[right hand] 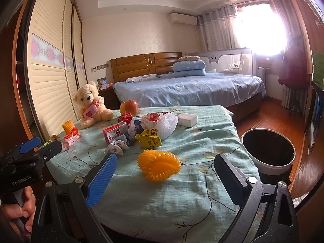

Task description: Collect trash

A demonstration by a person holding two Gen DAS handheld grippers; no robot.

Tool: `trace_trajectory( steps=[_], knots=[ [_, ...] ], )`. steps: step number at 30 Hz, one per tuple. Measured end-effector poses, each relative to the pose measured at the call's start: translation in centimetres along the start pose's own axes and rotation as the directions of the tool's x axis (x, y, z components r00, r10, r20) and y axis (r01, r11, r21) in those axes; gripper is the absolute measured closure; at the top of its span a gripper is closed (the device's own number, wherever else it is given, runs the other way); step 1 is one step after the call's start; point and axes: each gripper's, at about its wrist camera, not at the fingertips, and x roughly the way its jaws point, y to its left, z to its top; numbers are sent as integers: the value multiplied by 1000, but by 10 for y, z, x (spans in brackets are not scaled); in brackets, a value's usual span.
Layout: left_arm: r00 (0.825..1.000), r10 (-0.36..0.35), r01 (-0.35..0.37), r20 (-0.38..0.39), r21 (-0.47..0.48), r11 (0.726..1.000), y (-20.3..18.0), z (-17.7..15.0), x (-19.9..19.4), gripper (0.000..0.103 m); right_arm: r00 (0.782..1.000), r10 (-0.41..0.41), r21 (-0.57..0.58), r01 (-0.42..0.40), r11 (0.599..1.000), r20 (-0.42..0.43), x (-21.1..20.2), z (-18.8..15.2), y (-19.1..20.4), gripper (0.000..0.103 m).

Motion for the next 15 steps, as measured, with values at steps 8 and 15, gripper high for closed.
trace_trajectory(
  steps=[8, 15],
  knots=[
    [1000, -1, 1, -5, 4, 1000, 1, -2, 1, 0, 1000, 7, 4, -7, 1000, -8, 1, 1, -1, 5],
    [1000, -1, 1, -6, 4, 1000, 0, -2, 2, 0, 1000, 8, 9, -8, 1000, -13, 2, 1, -1, 5]
  ],
)
